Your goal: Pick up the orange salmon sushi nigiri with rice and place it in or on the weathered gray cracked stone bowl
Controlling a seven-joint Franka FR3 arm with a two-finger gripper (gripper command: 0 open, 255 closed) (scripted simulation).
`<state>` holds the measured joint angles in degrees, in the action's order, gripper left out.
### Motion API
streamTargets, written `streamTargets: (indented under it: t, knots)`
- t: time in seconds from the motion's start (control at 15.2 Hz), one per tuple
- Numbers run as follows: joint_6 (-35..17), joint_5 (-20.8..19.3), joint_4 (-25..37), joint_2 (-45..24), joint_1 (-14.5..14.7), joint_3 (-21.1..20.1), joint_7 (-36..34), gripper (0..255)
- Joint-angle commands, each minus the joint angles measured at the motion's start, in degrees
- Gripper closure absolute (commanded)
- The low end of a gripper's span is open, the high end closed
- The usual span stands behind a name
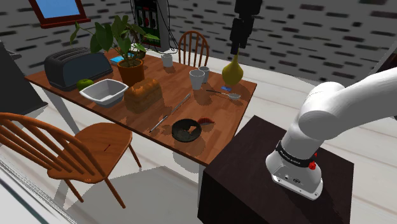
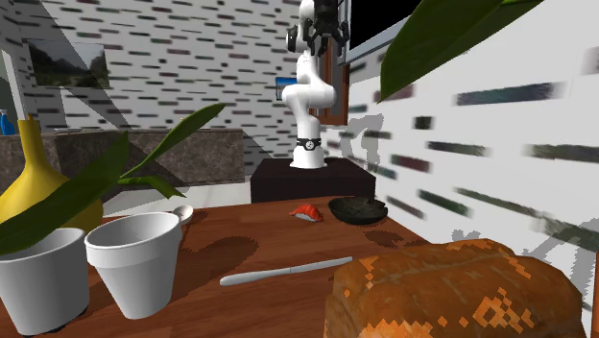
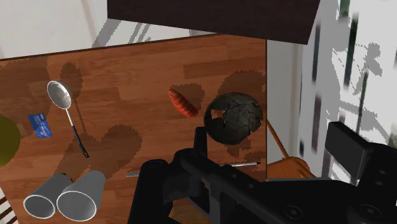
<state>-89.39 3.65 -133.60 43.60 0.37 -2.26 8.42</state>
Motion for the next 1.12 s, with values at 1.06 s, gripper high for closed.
streamTargets:
  t: [1.06]
  knots:
    - [-35.37, -3.79, -21.67, -11.55, 2.53, 11.85, 25.6, 0]
